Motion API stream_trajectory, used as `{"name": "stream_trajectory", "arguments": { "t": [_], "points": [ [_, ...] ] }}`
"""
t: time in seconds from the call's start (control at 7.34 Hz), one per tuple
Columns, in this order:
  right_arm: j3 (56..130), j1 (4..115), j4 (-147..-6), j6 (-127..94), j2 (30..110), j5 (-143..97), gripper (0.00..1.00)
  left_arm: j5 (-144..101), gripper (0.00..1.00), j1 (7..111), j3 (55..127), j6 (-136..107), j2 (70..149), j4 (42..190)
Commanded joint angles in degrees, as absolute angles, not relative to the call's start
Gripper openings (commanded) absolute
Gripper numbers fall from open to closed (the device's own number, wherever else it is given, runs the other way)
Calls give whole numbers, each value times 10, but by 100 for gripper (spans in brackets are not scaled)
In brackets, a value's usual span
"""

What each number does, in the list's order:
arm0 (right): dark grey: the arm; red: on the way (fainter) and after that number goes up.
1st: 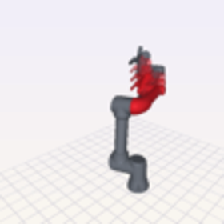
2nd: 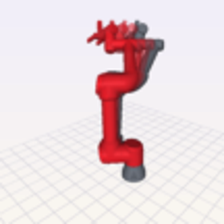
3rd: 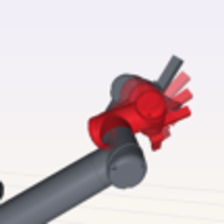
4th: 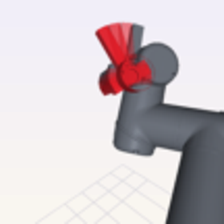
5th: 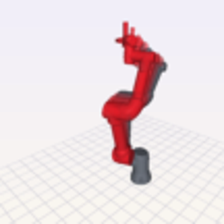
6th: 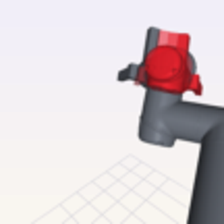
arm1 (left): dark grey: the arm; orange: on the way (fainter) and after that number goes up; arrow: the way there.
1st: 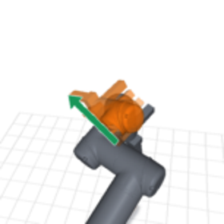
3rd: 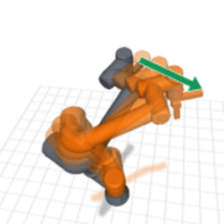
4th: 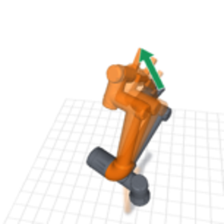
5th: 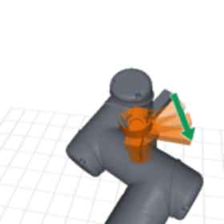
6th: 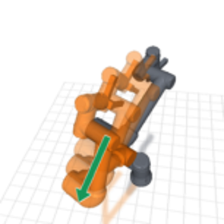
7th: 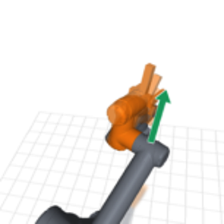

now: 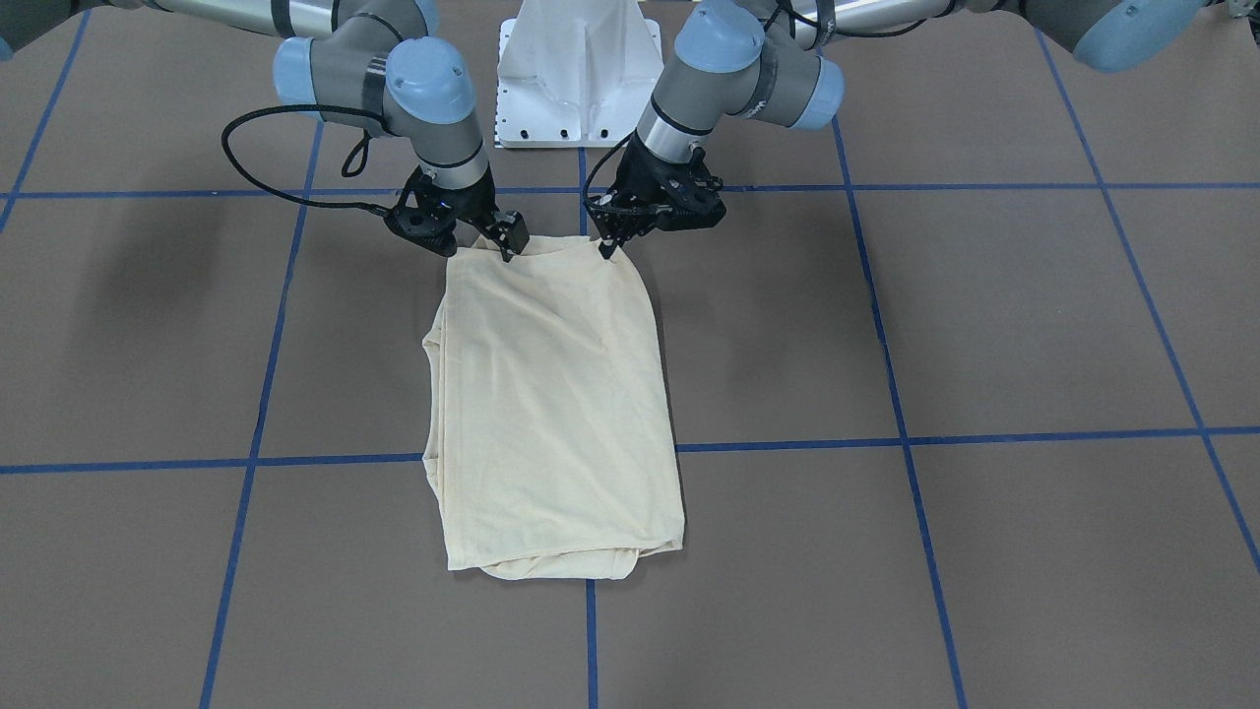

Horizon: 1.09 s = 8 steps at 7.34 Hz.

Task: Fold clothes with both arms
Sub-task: 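Lower the right gripper onto the shirt's near corner beside the left gripper, then grasp the shirt's near edge with both grippers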

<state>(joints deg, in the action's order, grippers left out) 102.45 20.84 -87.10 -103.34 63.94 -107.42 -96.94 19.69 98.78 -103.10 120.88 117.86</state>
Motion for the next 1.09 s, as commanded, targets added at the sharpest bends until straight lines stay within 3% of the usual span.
{"name": "stream_trajectory", "arguments": {
  "t": [0.0, 0.41, 0.95],
  "points": [
    [1022, 208, -870, -1032, 637, -1072, 99, -969, 0, 197, 986, -1031, 1209, 1179],
    [1022, 207, -870, -1033, 634, -1065, 83, -969, 0, 196, 984, -1032, 1208, 1179],
    [1020, 207, -870, -1030, 632, -1063, 82, -969, 0, 196, 983, -1032, 1208, 1179]
  ]
}}
